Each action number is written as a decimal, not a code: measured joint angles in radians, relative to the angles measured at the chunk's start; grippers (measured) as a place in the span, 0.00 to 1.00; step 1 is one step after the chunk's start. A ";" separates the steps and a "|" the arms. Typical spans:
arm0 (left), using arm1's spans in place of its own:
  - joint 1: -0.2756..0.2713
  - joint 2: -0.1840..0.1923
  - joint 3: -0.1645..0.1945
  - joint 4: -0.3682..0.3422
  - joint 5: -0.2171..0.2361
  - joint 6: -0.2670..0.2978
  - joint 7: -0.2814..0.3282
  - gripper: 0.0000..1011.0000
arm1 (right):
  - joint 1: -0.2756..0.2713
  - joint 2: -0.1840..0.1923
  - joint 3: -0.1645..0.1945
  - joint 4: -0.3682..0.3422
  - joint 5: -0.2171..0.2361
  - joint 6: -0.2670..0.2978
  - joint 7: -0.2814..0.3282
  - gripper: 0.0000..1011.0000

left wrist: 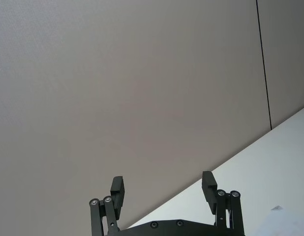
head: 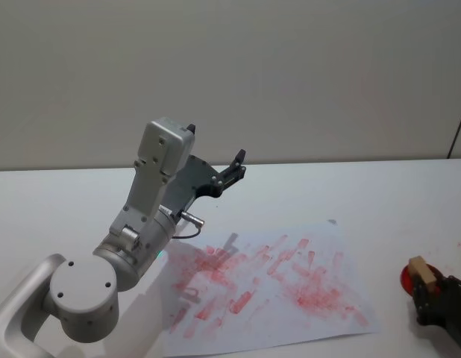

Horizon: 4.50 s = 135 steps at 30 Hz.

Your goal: Use the one hand to pick up the stamp and affix it onto the A4 paper.

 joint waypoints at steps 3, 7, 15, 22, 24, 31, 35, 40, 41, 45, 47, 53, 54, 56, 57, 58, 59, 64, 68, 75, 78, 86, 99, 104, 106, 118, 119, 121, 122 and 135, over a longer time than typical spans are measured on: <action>0.000 0.000 0.000 0.000 0.000 0.000 0.000 0.99 | 0.001 -0.001 0.000 0.001 -0.001 0.000 0.001 0.21; 0.000 0.000 0.000 0.000 0.000 0.000 0.000 0.99 | 0.002 -0.001 0.000 0.002 -0.002 0.000 0.003 0.21; 0.000 0.000 0.000 0.000 0.000 0.000 0.000 0.99 | 0.008 -0.004 0.002 0.000 -0.016 -0.019 0.007 0.21; 0.000 0.000 0.000 0.000 0.000 0.000 0.000 0.99 | 0.026 -0.012 0.001 -0.006 -0.035 -0.061 0.029 0.21; 0.000 0.000 0.000 0.000 0.000 0.000 0.000 0.99 | 0.036 -0.017 -0.001 -0.007 -0.040 -0.078 0.043 0.21; 0.000 0.000 0.000 0.000 0.000 0.000 0.000 0.99 | 0.075 -0.041 -0.010 -0.003 -0.049 -0.122 0.103 0.21; 0.000 0.000 0.000 0.000 0.000 0.000 0.000 0.99 | 0.102 -0.059 -0.019 0.011 -0.049 -0.140 0.145 0.21; 0.000 0.000 0.000 0.000 0.000 0.000 0.000 0.99 | 0.138 -0.083 -0.032 0.038 -0.041 -0.149 0.212 0.21; 0.000 0.000 0.000 0.000 0.000 0.000 0.000 0.99 | 0.143 -0.086 -0.034 0.042 -0.039 -0.149 0.222 0.21; 0.000 0.000 0.000 0.000 0.000 0.000 0.000 0.99 | 0.163 -0.102 -0.041 0.064 -0.029 -0.136 0.260 0.21; 0.000 0.000 0.000 0.000 0.000 0.000 0.000 0.99 | 0.173 -0.108 -0.045 0.076 -0.024 -0.124 0.276 0.21; 0.000 0.000 0.000 0.000 0.000 0.000 0.000 0.99 | 0.192 -0.122 -0.053 0.102 -0.016 -0.072 0.304 0.21; 0.000 0.000 0.000 0.000 0.000 0.000 0.000 0.99 | 0.193 -0.123 -0.054 0.104 -0.016 -0.061 0.307 0.21; 0.000 0.000 0.000 0.000 0.000 0.000 0.000 0.99 | 0.196 -0.124 -0.055 0.108 -0.016 -0.045 0.311 0.21; 0.000 0.000 0.000 0.000 0.000 0.000 0.000 0.99 | 0.199 -0.125 -0.057 0.111 -0.018 -0.026 0.313 0.21; 0.000 0.000 0.000 0.000 0.000 0.000 0.000 0.99 | 0.200 -0.126 -0.058 0.113 -0.021 -0.014 0.314 0.21; 0.000 0.000 0.000 0.000 0.000 0.000 0.000 0.99 | 0.201 -0.126 -0.059 0.115 -0.024 -0.005 0.315 0.21; 0.000 0.000 0.000 0.000 0.000 0.000 0.000 0.99 | 0.209 -0.126 -0.064 0.125 -0.050 0.059 0.319 0.21; 0.000 0.000 0.000 0.000 0.000 0.000 0.000 0.99 | 0.215 -0.126 -0.067 0.132 -0.070 0.096 0.322 0.21; 0.000 0.000 0.000 0.000 0.000 0.000 0.000 0.99 | 0.227 -0.129 -0.071 0.143 -0.095 0.135 0.326 0.21; 0.000 0.000 0.000 0.000 0.000 0.000 0.000 0.99 | 0.231 -0.131 -0.073 0.147 -0.104 0.145 0.326 0.21; 0.000 0.000 0.000 0.000 0.000 0.000 0.000 0.99 | 0.240 -0.136 -0.075 0.152 -0.115 0.138 0.318 0.21; 0.000 0.000 0.000 0.000 0.000 0.000 0.000 0.99 | 0.249 -0.143 -0.061 0.095 -0.082 0.053 0.282 0.21; 0.000 0.000 0.000 0.000 0.000 0.000 0.000 0.99 | 0.238 -0.134 -0.046 0.050 -0.054 0.023 0.250 0.21; 0.000 0.000 0.000 0.000 0.000 0.000 0.000 0.99 | 0.226 -0.125 -0.037 0.028 -0.037 0.010 0.230 0.21; 0.000 0.000 0.000 0.000 0.000 0.000 0.000 0.99 | 0.116 -0.065 0.013 -0.080 0.052 0.008 0.126 0.21; 0.000 0.000 0.000 0.000 0.000 0.000 0.000 0.99 | 0.099 -0.056 0.019 -0.091 0.065 0.013 0.112 0.21; 0.000 0.000 0.000 0.000 0.000 0.000 0.000 0.99 | 0.074 -0.044 0.028 -0.105 0.080 0.020 0.097 0.21; 0.000 0.000 0.000 0.000 0.000 0.000 0.000 0.99 | 0.063 -0.039 0.031 -0.110 0.086 0.023 0.091 0.21; 0.000 0.000 0.000 0.000 0.000 0.000 0.000 0.99 | -0.029 0.014 0.071 -0.133 0.126 0.063 0.032 0.21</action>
